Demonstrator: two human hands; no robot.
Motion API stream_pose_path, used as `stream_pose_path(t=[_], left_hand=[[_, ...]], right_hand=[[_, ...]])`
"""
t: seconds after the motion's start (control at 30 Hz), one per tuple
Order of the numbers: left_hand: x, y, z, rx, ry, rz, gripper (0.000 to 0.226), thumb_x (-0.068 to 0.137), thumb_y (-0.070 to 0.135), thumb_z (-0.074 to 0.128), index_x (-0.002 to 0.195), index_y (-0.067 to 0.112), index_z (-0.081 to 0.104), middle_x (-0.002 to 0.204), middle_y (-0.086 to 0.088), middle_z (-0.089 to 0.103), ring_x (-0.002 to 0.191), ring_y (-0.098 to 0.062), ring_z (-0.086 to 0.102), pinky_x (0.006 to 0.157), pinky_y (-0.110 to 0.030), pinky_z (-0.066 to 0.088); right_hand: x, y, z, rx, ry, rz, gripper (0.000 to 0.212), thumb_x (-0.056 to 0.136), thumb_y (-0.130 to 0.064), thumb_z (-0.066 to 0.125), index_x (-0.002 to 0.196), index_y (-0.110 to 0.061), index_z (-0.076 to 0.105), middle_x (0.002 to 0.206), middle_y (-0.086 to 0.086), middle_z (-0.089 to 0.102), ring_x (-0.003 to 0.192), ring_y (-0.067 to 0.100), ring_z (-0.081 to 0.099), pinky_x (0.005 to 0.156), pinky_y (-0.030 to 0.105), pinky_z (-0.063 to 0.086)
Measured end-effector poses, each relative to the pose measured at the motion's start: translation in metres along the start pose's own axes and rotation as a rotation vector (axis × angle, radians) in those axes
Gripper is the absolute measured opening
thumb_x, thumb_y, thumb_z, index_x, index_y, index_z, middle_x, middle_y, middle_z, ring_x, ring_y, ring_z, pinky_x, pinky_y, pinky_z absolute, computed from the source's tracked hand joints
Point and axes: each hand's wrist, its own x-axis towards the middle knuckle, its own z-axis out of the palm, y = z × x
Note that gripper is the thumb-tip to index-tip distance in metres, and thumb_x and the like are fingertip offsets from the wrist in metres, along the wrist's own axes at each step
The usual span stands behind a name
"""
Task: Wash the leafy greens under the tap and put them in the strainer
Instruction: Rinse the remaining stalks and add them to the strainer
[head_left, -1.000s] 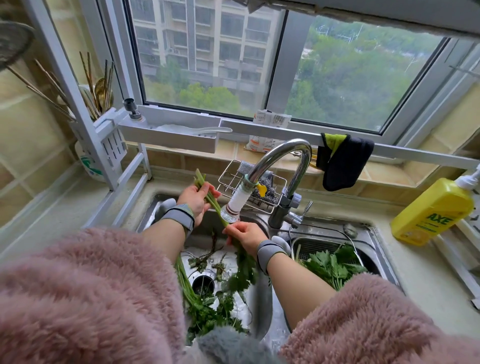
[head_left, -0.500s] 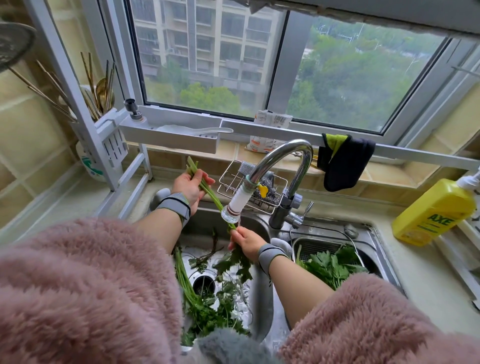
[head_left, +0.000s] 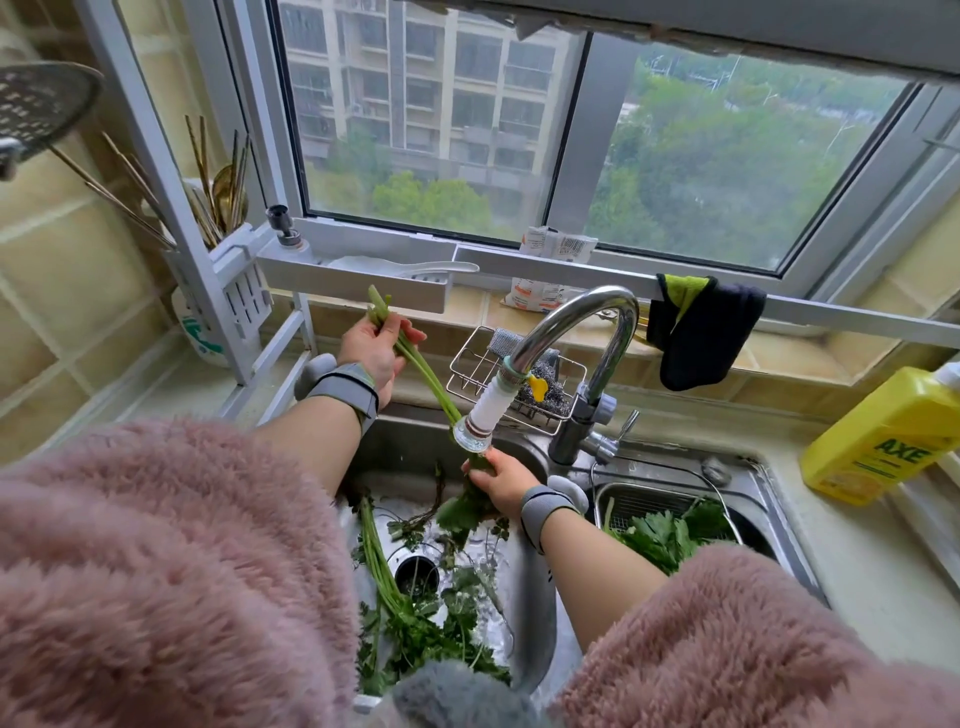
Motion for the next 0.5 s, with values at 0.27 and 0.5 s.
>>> stream_pose_path(t=[0.27, 0.5], left_hand=[[-0.002, 0.011, -0.001, 0.007, 0.007, 0.064, 0.027, 0.100, 0.014, 0.037, 0.076, 0.015, 0.049, 0.046, 0.009, 0.061, 0.059, -0.006, 0.060, 0.067, -0.025, 0.047], [-0.001, 0.016, -0.002, 0.000, 0.012, 0.066, 0.026, 0.100, 0.014, 0.037, 0.077, 0.014, 0.048, 0.063, -0.001, 0.060, 0.063, -0.009, 0.061, 0.067, -0.025, 0.050]], right_hand=[[0.000, 0.000, 0.001, -0.060, 0.008, 0.066, 0.022, 0.101, -0.028, 0.037, 0.096, -0.011, 0.049, 0.095, 0.008, 0.052, 0.086, 0.018, 0.047, 0.076, 0.025, 0.035], [-0.001, 0.008, 0.000, -0.110, 0.021, 0.068, 0.023, 0.098, -0.023, 0.044, 0.097, -0.009, 0.062, 0.093, 0.010, 0.060, 0.092, 0.022, 0.054, 0.079, 0.026, 0.038]])
